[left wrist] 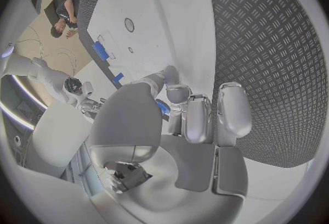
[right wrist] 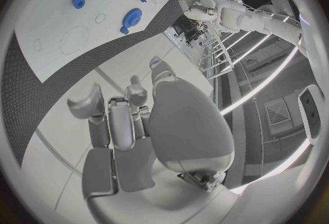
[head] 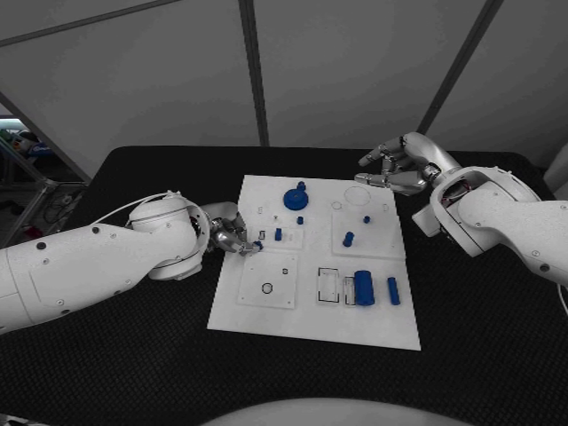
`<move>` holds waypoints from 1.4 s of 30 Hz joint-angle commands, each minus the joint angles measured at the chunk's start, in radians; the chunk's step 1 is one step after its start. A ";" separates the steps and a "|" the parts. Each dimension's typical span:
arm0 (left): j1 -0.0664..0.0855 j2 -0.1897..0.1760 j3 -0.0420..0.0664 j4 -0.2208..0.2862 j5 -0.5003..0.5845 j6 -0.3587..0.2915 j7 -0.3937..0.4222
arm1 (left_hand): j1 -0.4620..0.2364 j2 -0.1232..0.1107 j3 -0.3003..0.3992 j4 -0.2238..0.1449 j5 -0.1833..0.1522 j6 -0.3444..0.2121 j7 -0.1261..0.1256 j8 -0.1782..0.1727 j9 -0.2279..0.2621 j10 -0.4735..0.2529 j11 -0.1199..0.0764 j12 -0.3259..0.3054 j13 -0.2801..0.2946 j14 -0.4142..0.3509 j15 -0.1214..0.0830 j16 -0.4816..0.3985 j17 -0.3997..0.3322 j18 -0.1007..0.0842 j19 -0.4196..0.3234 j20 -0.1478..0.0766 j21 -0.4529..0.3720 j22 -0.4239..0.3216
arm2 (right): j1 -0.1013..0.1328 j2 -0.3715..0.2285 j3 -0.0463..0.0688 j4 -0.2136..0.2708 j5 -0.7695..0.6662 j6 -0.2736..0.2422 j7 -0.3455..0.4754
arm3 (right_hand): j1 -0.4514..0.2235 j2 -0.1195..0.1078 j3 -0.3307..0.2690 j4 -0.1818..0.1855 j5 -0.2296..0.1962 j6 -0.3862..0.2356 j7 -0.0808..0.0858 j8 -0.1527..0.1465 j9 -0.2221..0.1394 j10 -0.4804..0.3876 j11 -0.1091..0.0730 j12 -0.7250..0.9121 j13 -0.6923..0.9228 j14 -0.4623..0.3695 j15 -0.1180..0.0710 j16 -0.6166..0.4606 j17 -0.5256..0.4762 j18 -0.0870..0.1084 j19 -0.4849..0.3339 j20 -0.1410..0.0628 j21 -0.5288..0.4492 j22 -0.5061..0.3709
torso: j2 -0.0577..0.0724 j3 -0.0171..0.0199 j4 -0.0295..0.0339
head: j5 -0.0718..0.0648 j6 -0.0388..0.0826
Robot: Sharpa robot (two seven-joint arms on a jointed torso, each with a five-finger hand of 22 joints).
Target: Assemble the parts on the task board
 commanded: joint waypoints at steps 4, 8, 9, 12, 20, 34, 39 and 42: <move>0.001 -0.005 0.002 0.010 0.000 -0.009 0.006 | 0.011 -0.006 0.010 -0.001 -0.006 0.001 -0.002 0.002 -0.001 0.007 -0.001 -0.007 -0.001 0.039 -0.004 0.005 0.001 0.004 0.005 0.004 0.001 0.032 | 0.000 0.002 0.001 -0.001 -0.003 0.004 0.008 | -0.003 0.007 -0.001 0.001 0.004 0.007 -0.001 0.004 0.001 -0.001 -0.008 -0.001 -0.001 0.047 -0.009 -0.007 0.028 0.010 -0.001 -0.006 -0.005 -0.001 | 0.000 -0.0003 -0.0002 | 0.002 0.000; 0.001 -0.010 0.003 0.016 0.000 -0.017 0.010 | 0.010 -0.011 0.012 -0.002 -0.006 0.001 -0.002 0.002 -0.001 0.007 0.000 -0.008 -0.002 0.039 -0.003 0.004 0.001 0.005 0.004 0.004 0.000 0.031 | -0.001 0.003 0.001 -0.002 -0.003 0.004 0.008 | -0.003 0.007 -0.001 0.001 0.004 0.007 -0.001 0.004 0.001 -0.001 -0.008 -0.001 -0.001 0.047 -0.009 -0.007 0.028 0.010 -0.001 -0.006 -0.005 -0.001 | 0.000 0.0001 0.0003 | 0.002 -0.001; 0.001 -0.011 0.003 0.017 0.000 -0.019 0.011 | 0.010 -0.011 0.012 -0.002 -0.006 0.001 -0.002 0.002 -0.001 0.007 0.000 -0.008 -0.002 0.039 -0.003 0.004 0.001 0.005 0.004 0.004 0.000 0.031 | -0.001 0.003 0.001 -0.002 -0.003 0.004 0.008 | -0.003 0.007 -0.001 0.001 0.004 0.007 -0.001 0.004 0.001 -0.001 -0.008 -0.001 -0.001 0.047 -0.009 -0.007 0.028 0.010 -0.001 -0.006 -0.005 -0.001 | 0.000 0.0004 0.0008 | 0.001 0.000; 0.001 -0.014 0.003 0.018 0.000 -0.023 0.013 | 0.010 -0.013 0.012 -0.002 -0.007 0.001 -0.002 0.002 -0.001 0.007 0.000 -0.008 -0.002 0.039 -0.003 0.004 0.001 0.005 0.004 0.005 -0.001 0.031 | -0.002 0.003 0.001 -0.002 -0.003 0.005 0.008 | -0.003 0.007 -0.001 0.001 0.004 0.007 -0.001 0.004 0.001 -0.001 -0.008 -0.001 -0.001 0.047 -0.009 -0.007 0.028 0.010 -0.001 -0.006 -0.005 -0.001 | 0.001 0.0005 0.0005 | 0.002 0.000; 0.001 -0.021 0.009 0.014 0.000 -0.025 0.015 | 0.014 -0.020 0.019 -0.007 -0.007 0.000 -0.002 0.002 -0.002 0.007 0.000 -0.010 -0.002 0.039 -0.003 0.004 0.001 0.005 0.003 0.005 -0.002 0.031 | -0.002 0.002 0.001 -0.002 -0.003 0.005 0.008 | -0.003 0.007 -0.001 0.001 0.004 0.007 -0.001 0.004 0.001 -0.001 -0.008 -0.001 -0.001 0.047 -0.009 -0.007 0.028 0.010 -0.001 -0.006 -0.005 -0.001 | 0.000 0.0007 -0.0009 | 0.002 0.001; 0.000 -0.027 0.012 0.015 0.008 -0.034 0.025 | 0.008 -0.026 0.026 -0.004 -0.010 0.003 -0.001 0.003 -0.002 0.008 0.001 -0.010 -0.001 0.039 -0.002 0.004 0.001 0.005 0.004 0.005 -0.001 0.033 | -0.003 0.001 0.001 -0.001 -0.003 0.004 0.009 | -0.002 0.008 -0.001 0.000 0.005 0.008 -0.002 0.005 0.001 0.000 -0.008 0.000 0.000 0.047 -0.010 -0.008 0.027 0.010 0.000 -0.007 -0.006 -0.002 | 0.001 0.0003 -0.0003 | 0.002 0.005; 0.000 -0.031 0.013 0.022 0.029 -0.043 0.032 | -0.026 -0.041 0.009 0.016 -0.012 0.007 0.001 0.005 -0.002 0.010 0.002 -0.011 -0.001 0.039 -0.001 0.004 0.001 0.005 0.003 0.007 -0.004 0.033 | -0.003 -0.001 0.001 -0.001 -0.003 0.004 0.009 | -0.002 0.008 -0.001 0.000 0.005 0.008 -0.002 0.005 0.001 0.000 -0.008 0.000 0.000 0.047 -0.010 -0.008 0.027 0.010 0.000 -0.007 -0.006 -0.002 | 0.000 0.0008 -0.0008 | 0.002 0.004; 0.000 -0.035 0.013 0.024 0.035 -0.051 0.036 | -0.042 -0.048 -0.014 0.026 -0.011 0.009 0.001 0.006 -0.003 0.010 0.002 -0.013 -0.002 0.039 -0.001 0.004 0.001 0.006 0.003 0.007 -0.007 0.033 | -0.003 -0.001 0.001 0.000 -0.003 0.004 0.009 | -0.002 0.008 -0.001 0.000 0.005 0.008 -0.002 0.005 0.001 0.000 -0.008 0.000 0.000 0.047 -0.010 -0.008 0.027 0.010 0.000 -0.007 -0.006 -0.002 | 0.000 0.0011 -0.0006 | 0.003 0.004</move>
